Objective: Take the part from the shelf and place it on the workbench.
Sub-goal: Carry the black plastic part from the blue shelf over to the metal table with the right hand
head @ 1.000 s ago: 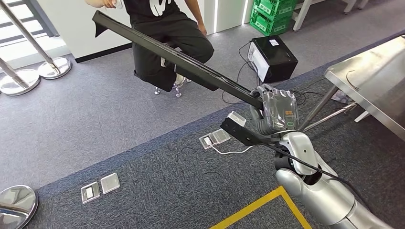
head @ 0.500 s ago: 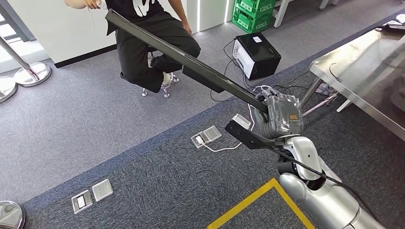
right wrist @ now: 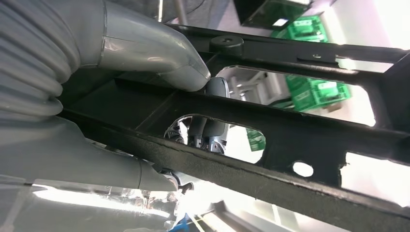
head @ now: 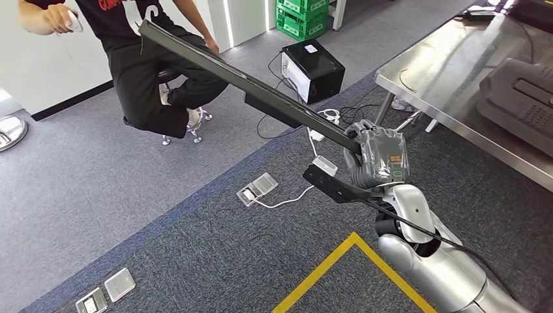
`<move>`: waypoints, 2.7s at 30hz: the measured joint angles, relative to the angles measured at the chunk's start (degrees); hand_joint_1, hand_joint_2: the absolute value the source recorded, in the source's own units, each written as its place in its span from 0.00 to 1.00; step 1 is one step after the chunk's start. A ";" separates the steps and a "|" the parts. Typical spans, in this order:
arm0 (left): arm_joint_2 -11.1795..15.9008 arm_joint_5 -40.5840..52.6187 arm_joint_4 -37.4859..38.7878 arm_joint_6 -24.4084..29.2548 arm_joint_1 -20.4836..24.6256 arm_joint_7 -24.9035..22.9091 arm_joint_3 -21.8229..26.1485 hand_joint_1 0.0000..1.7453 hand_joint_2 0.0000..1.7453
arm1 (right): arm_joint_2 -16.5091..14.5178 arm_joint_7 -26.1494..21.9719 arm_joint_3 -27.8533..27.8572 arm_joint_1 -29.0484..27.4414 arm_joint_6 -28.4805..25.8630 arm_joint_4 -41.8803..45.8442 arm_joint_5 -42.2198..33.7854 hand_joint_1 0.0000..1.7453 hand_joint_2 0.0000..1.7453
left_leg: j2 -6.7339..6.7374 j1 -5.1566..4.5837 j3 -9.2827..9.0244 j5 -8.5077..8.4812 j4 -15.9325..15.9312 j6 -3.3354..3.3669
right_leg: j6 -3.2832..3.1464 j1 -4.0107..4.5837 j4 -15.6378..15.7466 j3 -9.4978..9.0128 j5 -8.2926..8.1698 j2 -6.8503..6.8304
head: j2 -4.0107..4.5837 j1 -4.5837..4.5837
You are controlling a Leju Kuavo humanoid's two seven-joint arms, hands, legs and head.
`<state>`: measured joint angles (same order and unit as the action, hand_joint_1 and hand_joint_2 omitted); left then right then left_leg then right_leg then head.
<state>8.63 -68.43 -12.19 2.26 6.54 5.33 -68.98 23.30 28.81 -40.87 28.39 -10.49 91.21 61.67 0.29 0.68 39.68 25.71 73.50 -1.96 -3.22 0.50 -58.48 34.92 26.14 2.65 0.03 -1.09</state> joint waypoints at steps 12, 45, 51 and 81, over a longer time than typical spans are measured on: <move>-0.02 0.71 0.01 -0.01 0.11 0.17 0.04 0.00 1.00 | 0.45 0.47 0.09 -0.35 -0.17 0.00 0.43 1.00 1.00 | 0.10 0.15 -6.41 -6.14 -14.90 2.36 | 2.77 -0.80 -13.07 6.54 6.39 -1.71 | 0.01 -0.81; 0.07 0.59 0.05 -0.49 0.12 0.48 0.11 0.00 1.00 | 0.70 0.23 0.37 -0.18 -0.22 0.02 0.84 1.00 1.00 | 1.22 -0.16 -6.15 -6.32 -15.26 2.47 | 3.24 -1.08 -14.86 7.86 5.77 -2.20 | 0.01 -1.00; 0.07 0.67 0.05 -0.63 0.19 0.46 0.11 0.00 1.00 | 0.66 0.11 0.37 -0.15 -0.22 -0.10 0.83 1.00 1.00 | 3.49 -0.31 -6.71 -5.28 -14.68 0.88 | 2.55 -0.54 -0.67 0.99 0.38 -5.03 | 0.01 -2.11; -0.07 1.87 0.05 -0.84 0.24 0.55 0.09 0.00 1.00 | 0.95 0.80 0.80 -0.84 -0.32 -0.08 0.86 1.00 1.00 | 3.23 -0.02 -6.76 -5.42 -14.95 0.76 | 2.79 -0.86 -0.33 0.80 0.19 -4.73 | 0.00 -2.13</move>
<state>8.57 -66.57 -12.13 1.42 6.78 5.88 -68.89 24.25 29.61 -40.07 27.55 -10.81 91.13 62.53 3.53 0.67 32.93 20.29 58.56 -1.20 -0.43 -0.37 -58.81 35.72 26.33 -2.08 0.03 -3.21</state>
